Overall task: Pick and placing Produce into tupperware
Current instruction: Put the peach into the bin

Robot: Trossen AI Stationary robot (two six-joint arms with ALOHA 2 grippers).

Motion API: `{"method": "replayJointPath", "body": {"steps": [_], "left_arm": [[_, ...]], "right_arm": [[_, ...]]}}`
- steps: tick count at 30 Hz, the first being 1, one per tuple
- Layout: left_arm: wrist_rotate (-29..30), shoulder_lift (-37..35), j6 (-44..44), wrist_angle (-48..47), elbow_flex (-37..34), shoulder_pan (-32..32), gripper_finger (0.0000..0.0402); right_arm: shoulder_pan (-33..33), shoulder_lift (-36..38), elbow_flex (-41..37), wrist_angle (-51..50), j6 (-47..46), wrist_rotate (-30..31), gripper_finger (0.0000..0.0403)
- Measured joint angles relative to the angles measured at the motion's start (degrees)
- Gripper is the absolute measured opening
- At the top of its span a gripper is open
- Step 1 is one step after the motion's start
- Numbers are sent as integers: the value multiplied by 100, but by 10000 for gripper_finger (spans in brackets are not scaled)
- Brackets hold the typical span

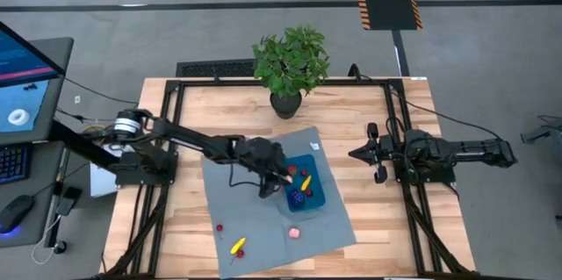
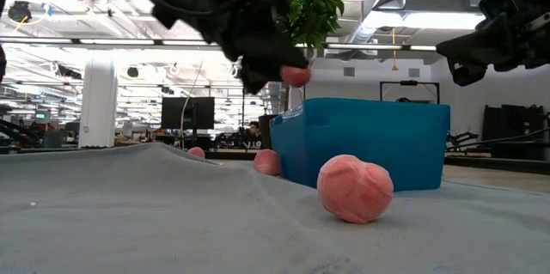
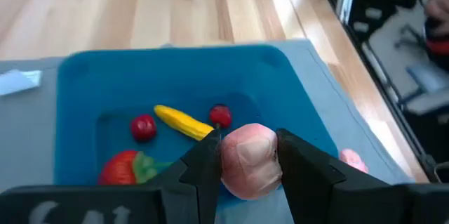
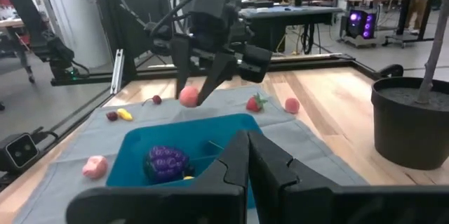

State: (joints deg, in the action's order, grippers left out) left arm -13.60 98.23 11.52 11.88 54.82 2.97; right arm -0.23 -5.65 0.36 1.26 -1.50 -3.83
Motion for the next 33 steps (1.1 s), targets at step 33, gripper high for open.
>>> {"method": "replayJointPath", "body": {"steps": [33], "left_arm": [[535, 419, 21, -588, 556, -110, 233]], "right_arm": [[0, -114, -4, -11, -153, 70, 34]]}}
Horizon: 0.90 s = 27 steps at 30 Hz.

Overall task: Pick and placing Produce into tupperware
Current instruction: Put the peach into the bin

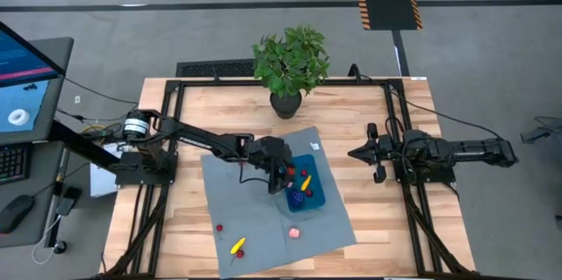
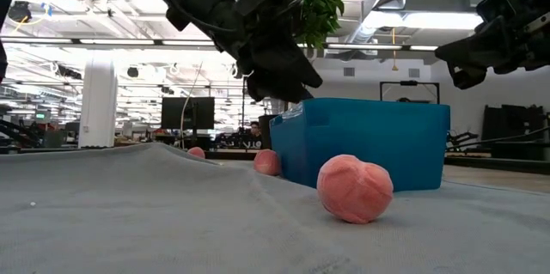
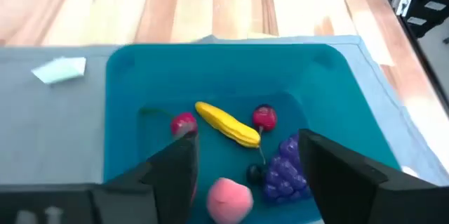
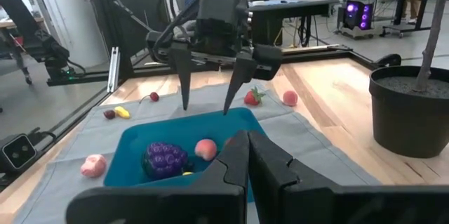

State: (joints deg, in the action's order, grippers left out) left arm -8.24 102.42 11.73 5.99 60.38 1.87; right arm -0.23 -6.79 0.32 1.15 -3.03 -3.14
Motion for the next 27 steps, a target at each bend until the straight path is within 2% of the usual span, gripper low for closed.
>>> {"method": "replayJointPath", "body": {"steps": [6, 14, 20, 27], "left_arm": [[-384, -270, -494, 151, 0, 10, 237], [-360, -1417, -686, 189, -348, 71, 237], [-202, -2759, -524, 302, -1226, 134, 237], [447, -4041, -204, 1380, -2777, 182, 237]], "right_arm": [[0, 0, 0, -2, -15, 0, 34], [0, -112, -2, -8, -55, 15, 34], [-4, -227, -2, 7, -107, 20, 34], [-4, -269, -2, 6, -149, 20, 33]]}}
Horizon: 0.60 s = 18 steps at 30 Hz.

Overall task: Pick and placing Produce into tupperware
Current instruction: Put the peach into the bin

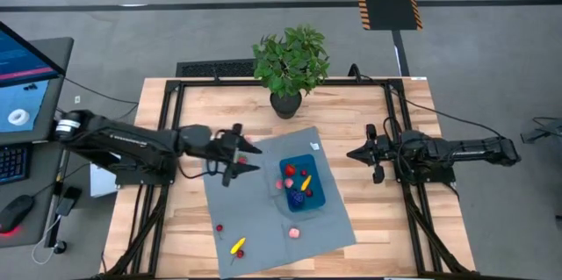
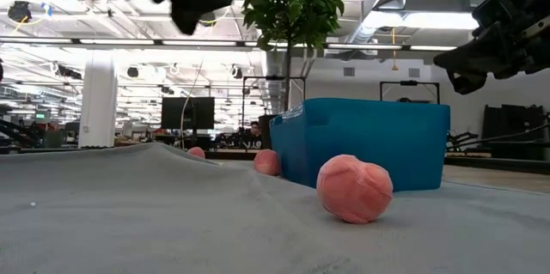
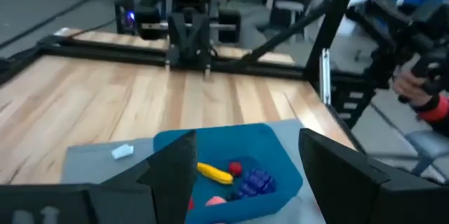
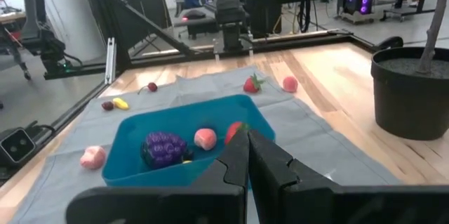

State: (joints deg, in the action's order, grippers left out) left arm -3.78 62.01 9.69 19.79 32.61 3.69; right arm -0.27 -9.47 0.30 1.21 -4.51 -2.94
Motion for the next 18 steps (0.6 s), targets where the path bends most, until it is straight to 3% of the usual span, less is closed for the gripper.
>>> {"method": "replayJointPath", "body": {"steps": [7, 10, 13, 18], "left_arm": [[1054, -739, 740, 140, -1138, -9, 237], [1164, -823, 879, 267, -1469, -9, 237], [847, -803, 875, 1084, -1882, -9, 237], [-433, -821, 408, 3551, -2716, 85, 237]], "right_arm": [[2, 11, 0, 0, 1, 0, 33], [2, 11, 0, 4, 2, 0, 33], [2, 11, 0, 2, -1, -2, 33], [-2, 11, 0, -5, -2, -2, 33]]}}
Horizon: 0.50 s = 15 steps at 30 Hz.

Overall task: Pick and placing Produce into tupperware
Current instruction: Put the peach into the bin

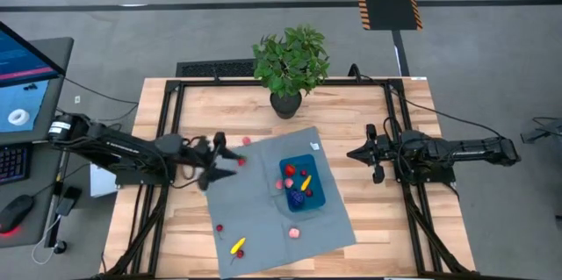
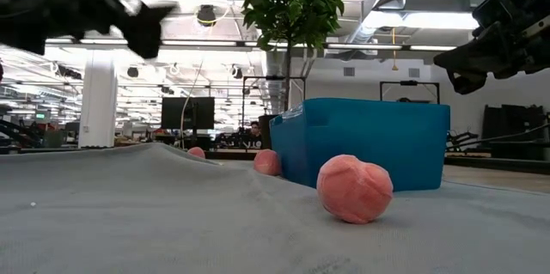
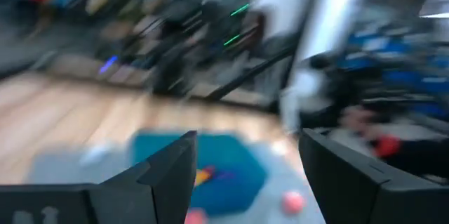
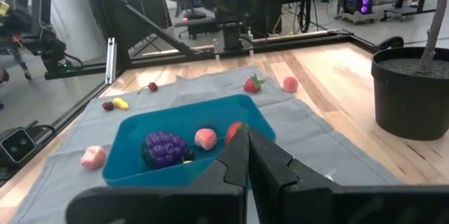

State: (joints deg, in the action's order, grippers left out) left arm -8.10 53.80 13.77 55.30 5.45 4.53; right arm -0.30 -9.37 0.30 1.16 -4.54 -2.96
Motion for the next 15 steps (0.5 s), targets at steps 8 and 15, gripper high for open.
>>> {"method": "replayJointPath", "body": {"steps": [8, 15], "left_arm": [[-231, -517, -641, 211, -481, 11, 237], [-391, -2319, -534, -1516, -481, -246, 237]], "right_arm": [[0, 0, 0, -6, 2, 0, 33], [0, 0, 0, -6, 0, -2, 33]]}}
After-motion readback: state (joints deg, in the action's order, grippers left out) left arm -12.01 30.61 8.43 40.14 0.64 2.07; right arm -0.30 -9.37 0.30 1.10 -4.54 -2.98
